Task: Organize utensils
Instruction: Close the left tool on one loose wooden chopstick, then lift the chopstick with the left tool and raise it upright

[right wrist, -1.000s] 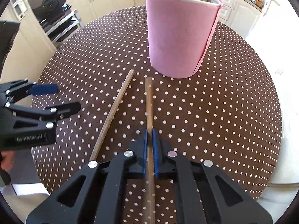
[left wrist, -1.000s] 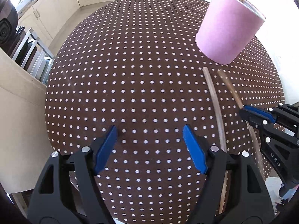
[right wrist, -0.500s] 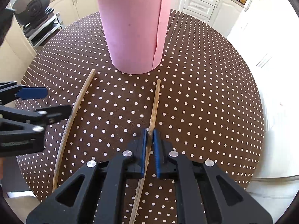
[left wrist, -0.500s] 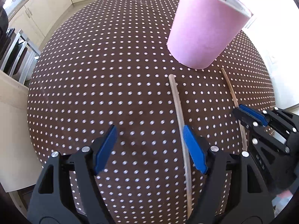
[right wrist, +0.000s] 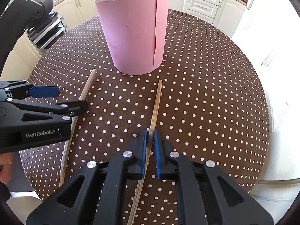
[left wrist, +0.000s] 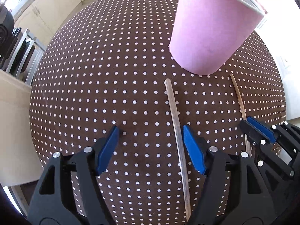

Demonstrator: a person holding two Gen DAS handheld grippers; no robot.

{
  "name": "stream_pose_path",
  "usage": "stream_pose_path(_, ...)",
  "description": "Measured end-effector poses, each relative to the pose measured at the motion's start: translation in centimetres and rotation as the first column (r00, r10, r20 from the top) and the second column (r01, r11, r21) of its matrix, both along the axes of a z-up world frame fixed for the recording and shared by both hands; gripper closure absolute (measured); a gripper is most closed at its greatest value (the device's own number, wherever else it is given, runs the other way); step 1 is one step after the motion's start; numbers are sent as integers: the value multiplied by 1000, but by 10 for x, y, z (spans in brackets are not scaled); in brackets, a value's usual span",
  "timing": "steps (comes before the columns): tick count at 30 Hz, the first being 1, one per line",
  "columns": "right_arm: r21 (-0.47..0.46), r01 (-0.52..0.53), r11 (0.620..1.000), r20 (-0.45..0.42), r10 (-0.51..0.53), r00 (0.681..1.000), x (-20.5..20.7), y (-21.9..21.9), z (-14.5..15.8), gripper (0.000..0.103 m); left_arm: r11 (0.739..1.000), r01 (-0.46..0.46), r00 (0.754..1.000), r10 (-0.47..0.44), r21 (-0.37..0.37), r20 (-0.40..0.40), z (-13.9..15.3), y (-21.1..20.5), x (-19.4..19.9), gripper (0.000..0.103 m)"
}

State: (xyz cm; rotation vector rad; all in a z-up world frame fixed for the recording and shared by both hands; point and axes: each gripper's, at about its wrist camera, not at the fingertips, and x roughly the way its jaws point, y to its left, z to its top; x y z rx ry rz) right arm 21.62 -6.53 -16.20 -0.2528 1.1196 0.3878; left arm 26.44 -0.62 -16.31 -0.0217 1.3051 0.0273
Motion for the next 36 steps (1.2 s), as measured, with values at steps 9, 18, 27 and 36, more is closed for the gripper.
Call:
stream_pose_path(9, 18, 2, 1000, -15, -1, 1000, 0, -4, 4, 96, 991, 130, 990, -131, 17, 56, 2, 5, 1, 88)
stream_pose_path(18, 16, 2, 1000, -20, -2, 1000, 2, -7, 6, 96, 966, 254, 964, -256, 45, 64, 3, -2, -11, 96)
stream_pose_path(27, 18, 32, 999, -20, -32, 999, 2, -7, 6, 95, 988, 150, 987, -148, -32, 57, -1, 12, -2, 95)
stream_pose_path(36, 111, 93, 989, -77, -85, 993, 11, -25, 6, 98, 992, 113, 991, -109, -49, 77, -1, 11, 2, 96)
